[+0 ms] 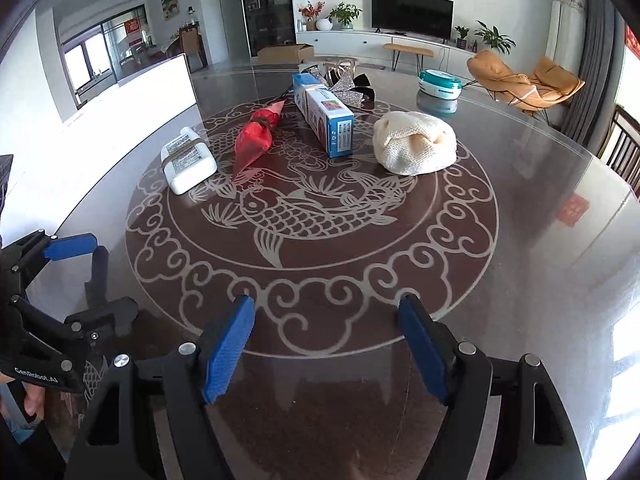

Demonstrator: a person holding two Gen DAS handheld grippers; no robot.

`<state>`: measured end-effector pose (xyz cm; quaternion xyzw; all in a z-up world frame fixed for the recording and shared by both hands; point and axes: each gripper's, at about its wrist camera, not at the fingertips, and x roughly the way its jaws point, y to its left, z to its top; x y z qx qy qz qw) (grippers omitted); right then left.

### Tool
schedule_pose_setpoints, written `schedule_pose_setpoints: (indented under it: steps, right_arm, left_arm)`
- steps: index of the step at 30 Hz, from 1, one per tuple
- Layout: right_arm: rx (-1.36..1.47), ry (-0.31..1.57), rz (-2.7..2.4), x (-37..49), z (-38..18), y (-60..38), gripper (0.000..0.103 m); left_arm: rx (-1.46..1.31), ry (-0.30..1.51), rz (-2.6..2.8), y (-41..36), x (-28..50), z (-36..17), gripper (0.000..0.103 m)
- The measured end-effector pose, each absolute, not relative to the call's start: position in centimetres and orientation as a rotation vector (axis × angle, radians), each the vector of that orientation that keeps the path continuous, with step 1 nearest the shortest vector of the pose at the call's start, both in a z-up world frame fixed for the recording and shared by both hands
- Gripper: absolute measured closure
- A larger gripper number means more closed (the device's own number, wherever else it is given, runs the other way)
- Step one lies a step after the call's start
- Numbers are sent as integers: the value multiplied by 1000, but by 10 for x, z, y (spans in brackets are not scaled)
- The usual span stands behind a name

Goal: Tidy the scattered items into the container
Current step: 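Lower the open left tool around the twine-tied white bottle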

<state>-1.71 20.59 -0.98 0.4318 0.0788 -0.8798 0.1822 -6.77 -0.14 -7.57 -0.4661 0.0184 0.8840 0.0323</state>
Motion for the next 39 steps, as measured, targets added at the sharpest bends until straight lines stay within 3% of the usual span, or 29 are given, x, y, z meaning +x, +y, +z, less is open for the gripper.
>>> schedule_pose_setpoints:
  steps: [5,9,14,21,33,39]
  right_arm:
    - [1232,239,-2508,-19,-12,202,27]
    - [1246,223,-2540,-20,-13,206,27]
    - [1246,225,-2545,-20,-13,205,27]
    - [1246,226,-2545,-21,-13,205,27]
    - [1247,221,-2546,-21,-13,205,27]
    - [1247,221,-2546,-21,-13,205,27]
  left_arm:
    - [-1552,-34,2742,-2,-85,-74,0]
    - [-1484,-485,2752,-37,-100,-56,0]
    - [-1539,-722,2725,-66,-139,-41,0]
    - [-1624,-683,2848,-54,-182,-33,0]
    - [-1785,-750,2873,-46,-191,-63,0]
    - [-1825,-586,2919,-31,-197,-66,0]
